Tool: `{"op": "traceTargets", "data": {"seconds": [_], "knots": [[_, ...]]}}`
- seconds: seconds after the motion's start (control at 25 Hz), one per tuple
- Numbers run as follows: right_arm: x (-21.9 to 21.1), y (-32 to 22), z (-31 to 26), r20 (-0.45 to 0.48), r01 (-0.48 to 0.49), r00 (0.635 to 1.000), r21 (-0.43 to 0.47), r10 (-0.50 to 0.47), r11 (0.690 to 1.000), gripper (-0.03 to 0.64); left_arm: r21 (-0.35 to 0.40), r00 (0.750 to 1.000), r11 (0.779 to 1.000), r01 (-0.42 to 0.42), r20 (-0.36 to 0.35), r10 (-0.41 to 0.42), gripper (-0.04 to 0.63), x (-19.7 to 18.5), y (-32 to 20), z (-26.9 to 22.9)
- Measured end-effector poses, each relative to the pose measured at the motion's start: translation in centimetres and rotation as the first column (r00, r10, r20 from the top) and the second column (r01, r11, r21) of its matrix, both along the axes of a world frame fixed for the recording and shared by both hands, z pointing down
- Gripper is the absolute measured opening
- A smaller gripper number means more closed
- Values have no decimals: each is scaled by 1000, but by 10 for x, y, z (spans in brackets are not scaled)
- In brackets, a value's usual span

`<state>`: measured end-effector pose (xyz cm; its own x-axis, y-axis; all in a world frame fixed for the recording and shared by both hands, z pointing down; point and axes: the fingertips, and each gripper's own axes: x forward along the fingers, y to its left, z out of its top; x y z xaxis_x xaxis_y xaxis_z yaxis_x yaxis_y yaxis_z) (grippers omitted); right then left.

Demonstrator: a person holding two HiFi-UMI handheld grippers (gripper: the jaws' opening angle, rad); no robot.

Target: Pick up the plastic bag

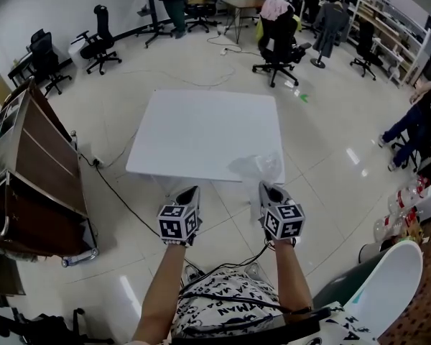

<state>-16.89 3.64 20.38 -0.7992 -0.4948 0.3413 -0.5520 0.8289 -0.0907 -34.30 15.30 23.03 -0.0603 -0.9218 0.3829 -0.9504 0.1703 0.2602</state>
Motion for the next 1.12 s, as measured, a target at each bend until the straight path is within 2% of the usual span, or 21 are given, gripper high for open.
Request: {"op": "traceTargets", "data": {"seconds": [0.24, 0.48, 0.6, 0.72, 0.84, 0.96, 1.04, 1.12], "knots": [[-11, -2, 9, -21, -30, 999, 34, 30, 999, 12, -18, 999, 999, -35, 2, 35, -2, -16, 2, 12], [-4, -24, 4, 8, -103, 995, 38, 103, 994, 12, -58, 995, 993, -100, 21, 101, -2, -35, 1, 18], [10, -44, 1, -40, -150, 988, 44, 152, 988, 12, -78, 992, 989, -127, 14, 128, -2, -38, -9, 24], [25, -76, 0, -95, -168, 980, 94, 177, 981, 12, -79, 990, 987, -141, 1, 141, -2, -42, -22, 30], [31, -122, -13, -133, -144, 978, 142, 163, 979, 12, -73, 993, 990, -122, -7, 122, -2, -51, -40, 33], [35, -173, -39, -130, -100, 984, 166, 123, 981, 12, -80, 995, 992, -96, -26, 94, -2, -53, -66, 38], [20, -199, -43, -122, -35, 991, 176, 57, 984, 12, -85, 997, 994, -75, -36, 72, -2, -55, -80, 42], [-14, -214, -34, -149, 66, 988, 183, -39, 981, 12, -83, 998, 996, -43, -41, 40, -2, -63, -93, 46]]}}
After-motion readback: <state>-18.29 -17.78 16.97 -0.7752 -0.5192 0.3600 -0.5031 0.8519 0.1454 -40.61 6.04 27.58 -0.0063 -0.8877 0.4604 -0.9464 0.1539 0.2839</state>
